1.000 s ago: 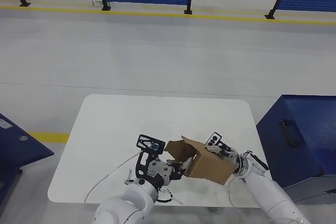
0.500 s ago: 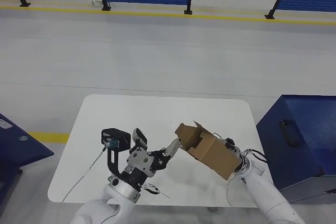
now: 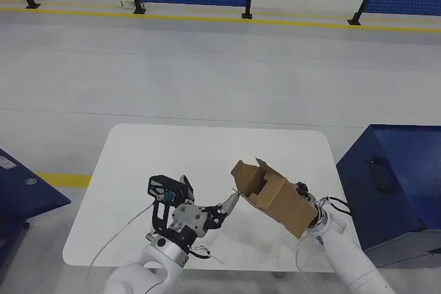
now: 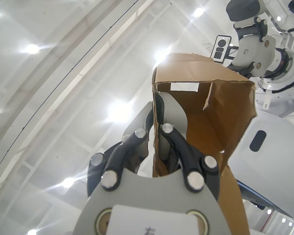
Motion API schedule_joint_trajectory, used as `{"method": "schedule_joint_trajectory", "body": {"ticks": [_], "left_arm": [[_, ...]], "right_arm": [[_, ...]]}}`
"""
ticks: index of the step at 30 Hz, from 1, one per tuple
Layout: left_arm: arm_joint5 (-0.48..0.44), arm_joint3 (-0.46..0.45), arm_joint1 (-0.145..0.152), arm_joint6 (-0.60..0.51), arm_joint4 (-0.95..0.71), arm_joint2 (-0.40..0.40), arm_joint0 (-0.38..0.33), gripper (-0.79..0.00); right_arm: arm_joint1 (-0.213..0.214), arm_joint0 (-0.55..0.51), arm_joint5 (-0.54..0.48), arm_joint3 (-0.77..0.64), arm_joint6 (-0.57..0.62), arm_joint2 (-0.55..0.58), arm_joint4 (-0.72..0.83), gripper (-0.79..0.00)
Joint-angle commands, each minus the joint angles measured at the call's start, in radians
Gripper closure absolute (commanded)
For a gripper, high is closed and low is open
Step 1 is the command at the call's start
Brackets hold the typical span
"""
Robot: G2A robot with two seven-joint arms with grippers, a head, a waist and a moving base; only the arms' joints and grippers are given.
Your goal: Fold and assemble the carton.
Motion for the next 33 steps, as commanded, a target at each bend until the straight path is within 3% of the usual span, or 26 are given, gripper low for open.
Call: {"method": "schedule_joint_trajectory", "body": {"ticks": [1, 9, 24, 29, 33], "left_arm": [[0.002, 0.003, -0.002, -0.006, 0.004, 0.006, -0.003, -0.785], [0.002, 0.025, -0.014, -0.042, 0.028, 0.050, -0.027, -0.785], [0.108, 0.025, -0.036, -0.260, 0.108, 0.080, -0.093, -0.785], [0.185, 0.000, -0.046, -0.265, 0.030, 0.049, -0.080, -0.785], [0.236, -0.037, -0.054, -0.255, -0.004, 0.039, -0.076, -0.785]], "right_arm": [[-0.002, -0.004, 0.000, -0.004, 0.001, 0.003, -0.006, 0.000], [-0.008, -0.015, -0.019, -0.014, 0.008, 0.014, -0.063, 0.000], [-0.012, -0.018, -0.132, -0.024, 0.064, 0.060, -0.208, 0.000], [-0.015, -0.013, -0.221, -0.007, 0.042, 0.102, -0.212, 0.000], [-0.019, -0.002, -0.406, 0.013, 0.005, 0.130, -0.286, 0.000]]}}
